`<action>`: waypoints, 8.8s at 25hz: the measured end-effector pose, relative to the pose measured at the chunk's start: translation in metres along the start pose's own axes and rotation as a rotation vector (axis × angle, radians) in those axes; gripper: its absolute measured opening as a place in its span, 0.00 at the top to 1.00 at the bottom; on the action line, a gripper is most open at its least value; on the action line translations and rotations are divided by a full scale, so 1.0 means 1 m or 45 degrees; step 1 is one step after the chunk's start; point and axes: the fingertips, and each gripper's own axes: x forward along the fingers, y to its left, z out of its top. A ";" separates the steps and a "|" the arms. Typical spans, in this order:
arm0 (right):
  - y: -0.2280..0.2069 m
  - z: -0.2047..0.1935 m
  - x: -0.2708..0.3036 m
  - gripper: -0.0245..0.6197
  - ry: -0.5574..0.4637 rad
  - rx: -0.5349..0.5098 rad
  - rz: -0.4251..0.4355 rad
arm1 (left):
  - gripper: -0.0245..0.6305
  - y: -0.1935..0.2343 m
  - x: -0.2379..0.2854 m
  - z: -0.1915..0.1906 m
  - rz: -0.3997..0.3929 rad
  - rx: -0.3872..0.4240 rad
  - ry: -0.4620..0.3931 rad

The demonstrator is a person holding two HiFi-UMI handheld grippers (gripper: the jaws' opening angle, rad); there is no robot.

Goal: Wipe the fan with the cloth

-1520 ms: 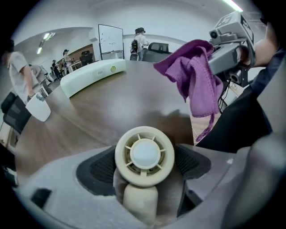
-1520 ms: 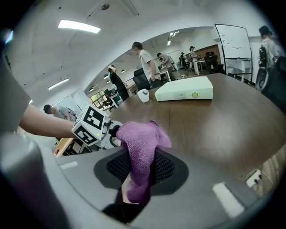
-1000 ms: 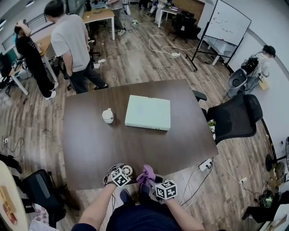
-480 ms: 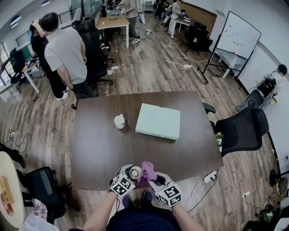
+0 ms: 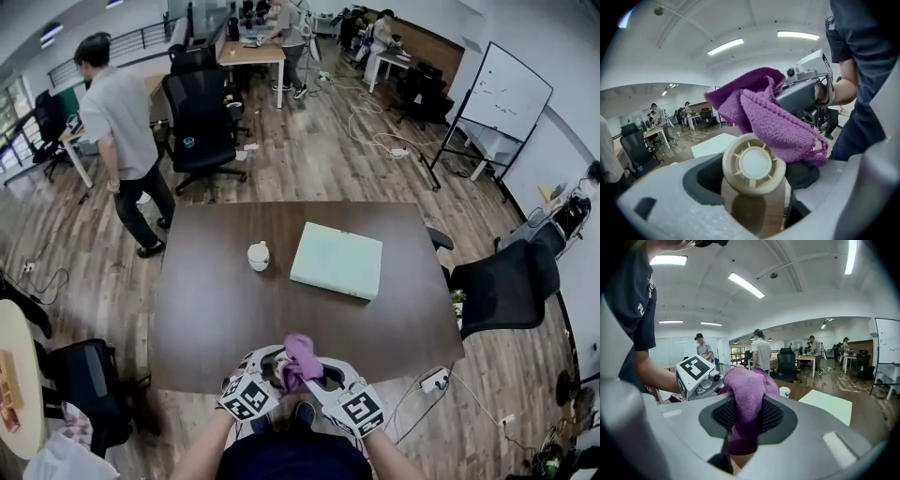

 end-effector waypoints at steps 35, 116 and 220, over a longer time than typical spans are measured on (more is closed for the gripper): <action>0.063 0.120 -0.005 0.79 -0.199 -0.434 0.272 | 0.39 0.012 -0.081 0.075 0.144 -0.009 -0.221; 0.053 0.185 -0.005 0.79 -0.475 -0.058 0.236 | 0.39 0.029 -0.200 0.161 -0.124 -0.632 -1.164; 0.019 0.117 -0.005 0.79 -0.390 0.301 0.216 | 0.39 0.032 -0.139 0.115 -0.007 -0.608 -0.884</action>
